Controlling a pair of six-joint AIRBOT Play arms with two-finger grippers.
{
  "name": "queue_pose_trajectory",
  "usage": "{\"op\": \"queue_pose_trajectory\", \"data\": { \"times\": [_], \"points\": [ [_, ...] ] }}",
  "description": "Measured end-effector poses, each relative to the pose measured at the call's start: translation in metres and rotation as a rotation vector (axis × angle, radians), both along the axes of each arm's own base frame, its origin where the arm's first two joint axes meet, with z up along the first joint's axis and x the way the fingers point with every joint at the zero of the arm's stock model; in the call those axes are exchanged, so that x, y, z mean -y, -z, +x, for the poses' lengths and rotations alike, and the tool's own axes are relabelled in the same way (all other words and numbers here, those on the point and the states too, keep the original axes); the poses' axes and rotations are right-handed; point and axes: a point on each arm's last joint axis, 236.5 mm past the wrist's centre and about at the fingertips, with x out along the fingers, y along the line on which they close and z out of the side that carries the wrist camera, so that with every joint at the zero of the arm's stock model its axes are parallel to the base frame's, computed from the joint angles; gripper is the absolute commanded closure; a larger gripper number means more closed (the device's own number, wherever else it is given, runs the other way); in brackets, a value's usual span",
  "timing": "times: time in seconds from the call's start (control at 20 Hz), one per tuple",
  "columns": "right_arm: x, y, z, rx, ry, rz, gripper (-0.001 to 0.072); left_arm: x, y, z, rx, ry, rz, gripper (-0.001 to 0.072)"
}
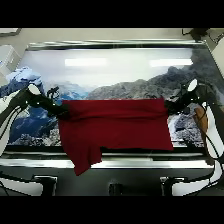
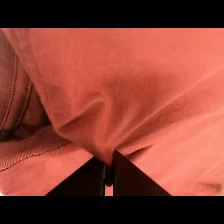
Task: Fold the clothes and pants, and hang the long-sleeved shirts on hangers.
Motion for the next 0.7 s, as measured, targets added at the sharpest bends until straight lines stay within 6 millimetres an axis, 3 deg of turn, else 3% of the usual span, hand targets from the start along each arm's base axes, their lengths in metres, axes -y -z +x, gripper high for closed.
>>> {"op": "queue_pose_trajectory", "data": {
  "times": [0.05,0.1,0.15,0.2,0.35,0.45,0.55,0.7],
  "points": [
    [0.003,-0.004,0.002,0.008,0.007,0.000,0.0333,-0.004,-0.003,0.001,-0.002,-0.003,0.001,0.0161],
    [0.007,-0.011,0.003,0.014,0.019,0.000,0.0198,-0.009,-0.009,0.004,0.005,-0.009,0.001,0.0087],
    [0.013,-0.019,0.003,0.014,0.035,0.005,0.0154,-0.014,-0.018,0.006,0.008,-0.014,-0.003,0.0087],
    [0.020,-0.028,-0.001,0.008,0.053,0.015,0.0155,-0.020,-0.027,0.007,0.011,-0.017,-0.007,0.0090],
    [0.048,-0.045,-0.035,-0.077,0.121,0.047,0.0156,-0.041,-0.050,-0.009,0.008,-0.022,-0.013,0.0116],
    [0.057,-0.044,-0.066,-0.140,0.154,0.076,0.0156,-0.043,-0.048,-0.043,-0.032,-0.009,-0.028,0.0117],
    [0.055,-0.037,-0.094,-0.185,0.174,0.099,0.0157,-0.039,-0.034,-0.088,-0.081,-0.002,-0.043,0.0116],
    [0.043,-0.022,-0.123,-0.220,0.182,0.141,0.0159,-0.018,-0.009,-0.150,-0.126,-0.007,-0.107,0.0118]
  ]
}}
